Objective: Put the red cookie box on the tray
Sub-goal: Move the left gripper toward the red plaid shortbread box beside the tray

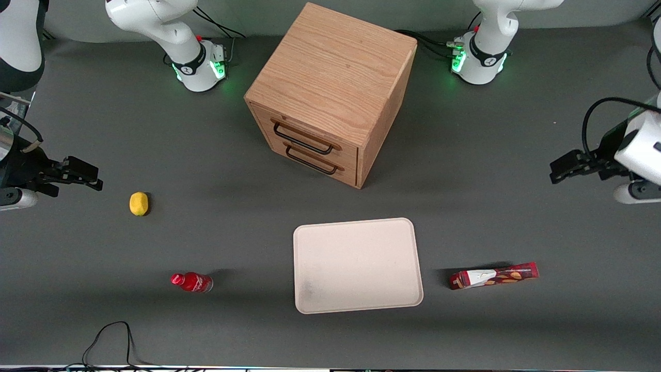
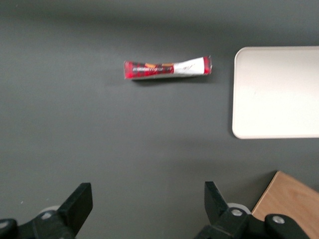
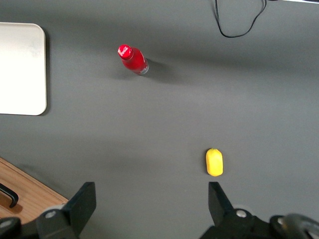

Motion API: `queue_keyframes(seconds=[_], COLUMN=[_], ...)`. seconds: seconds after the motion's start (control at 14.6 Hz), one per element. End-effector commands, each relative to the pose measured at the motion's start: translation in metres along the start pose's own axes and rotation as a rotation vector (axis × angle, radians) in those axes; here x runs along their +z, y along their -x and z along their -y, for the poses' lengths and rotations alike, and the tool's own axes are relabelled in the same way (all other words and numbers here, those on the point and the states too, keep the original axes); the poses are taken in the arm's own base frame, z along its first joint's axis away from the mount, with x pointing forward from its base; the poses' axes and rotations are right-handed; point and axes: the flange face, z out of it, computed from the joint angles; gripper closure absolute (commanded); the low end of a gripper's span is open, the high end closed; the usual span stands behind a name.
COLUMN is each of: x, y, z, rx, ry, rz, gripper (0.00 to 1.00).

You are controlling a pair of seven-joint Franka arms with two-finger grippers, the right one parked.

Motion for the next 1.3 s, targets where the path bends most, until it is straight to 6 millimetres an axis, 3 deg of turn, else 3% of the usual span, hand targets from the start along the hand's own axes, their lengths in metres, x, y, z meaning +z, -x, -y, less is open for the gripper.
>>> queue_keyframes(seconds=[0.0, 0.27, 0.55, 1.23], x=[-0.001, 0.015, 0.02, 0.021], y=[-0.034, -0.068, -0.07, -0.067], z=[-0.016, -0.021, -0.024, -0.036], rx=[-0.012, -0.014, -0.087, -1.174], ry=[0.006, 0.01, 0.005, 0.035], rz=[-0.025, -0.049, -0.043, -0.027], gripper=[0.0, 0.0, 0.0, 0.0])
